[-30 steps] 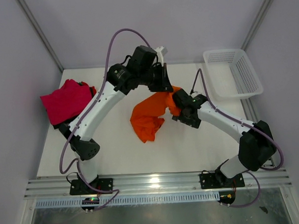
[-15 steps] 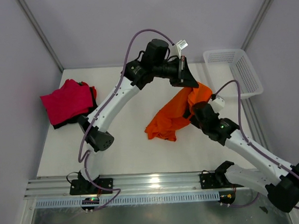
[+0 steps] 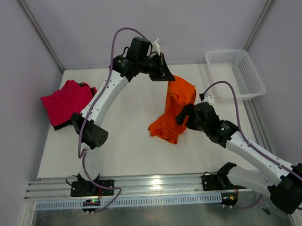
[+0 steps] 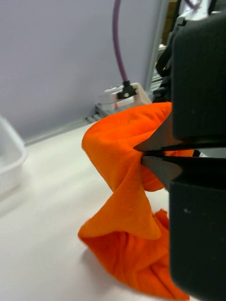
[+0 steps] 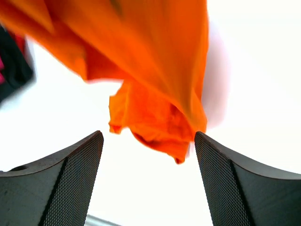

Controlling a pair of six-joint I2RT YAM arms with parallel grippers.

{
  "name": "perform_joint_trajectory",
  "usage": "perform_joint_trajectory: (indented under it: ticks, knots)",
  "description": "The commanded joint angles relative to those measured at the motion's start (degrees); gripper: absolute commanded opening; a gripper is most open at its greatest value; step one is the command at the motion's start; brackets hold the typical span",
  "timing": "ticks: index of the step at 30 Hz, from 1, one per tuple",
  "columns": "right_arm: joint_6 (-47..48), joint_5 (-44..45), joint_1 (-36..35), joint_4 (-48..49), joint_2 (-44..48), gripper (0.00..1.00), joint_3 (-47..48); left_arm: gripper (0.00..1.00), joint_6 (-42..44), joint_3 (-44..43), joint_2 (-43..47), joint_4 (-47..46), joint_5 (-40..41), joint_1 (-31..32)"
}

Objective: Fold and stack the t-shirts
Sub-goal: Flatten out the tshirt

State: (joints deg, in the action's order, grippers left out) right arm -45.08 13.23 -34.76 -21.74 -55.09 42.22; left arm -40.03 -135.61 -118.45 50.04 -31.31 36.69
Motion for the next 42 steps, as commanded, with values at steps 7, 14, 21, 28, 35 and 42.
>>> perform_joint_trajectory:
  ticks: [7, 14, 21, 28, 35, 42]
  knots:
    - [7.3, -23.9, -0.9, -6.0, -7.0, 0.82, 4.0, 0.0, 5.4, 2.0, 4.2, 4.8, 7.2, -4.3]
    - [6.3, -27.2, -1.6, -4.6, -10.0, 0.82, 5.8, 0.0, 5.0, 4.5, 4.2, 3.9, 7.7, -4.8]
    - [-1.8, -35.6, -3.3, 12.8, -16.3, 0.82, 3.7, 0.0, 4.5, 8.1, 4.4, 2.7, 7.7, -4.8]
    - [-1.9, -33.5, -8.1, 13.1, -27.2, 0.82, 10.4, 0.0, 5.6, 8.3, 4.5, 3.9, 9.4, -4.9]
    - [-2.6, -32.0, -9.1, 13.0, -29.7, 0.82, 11.3, 0.0, 6.6, 9.9, 6.0, 4.4, 9.3, -6.3]
    - [-1.3, -26.6, -9.2, 1.5, -28.7, 0.82, 13.6, 0.0, 6.9, 10.6, 6.8, 3.7, 8.2, -7.5]
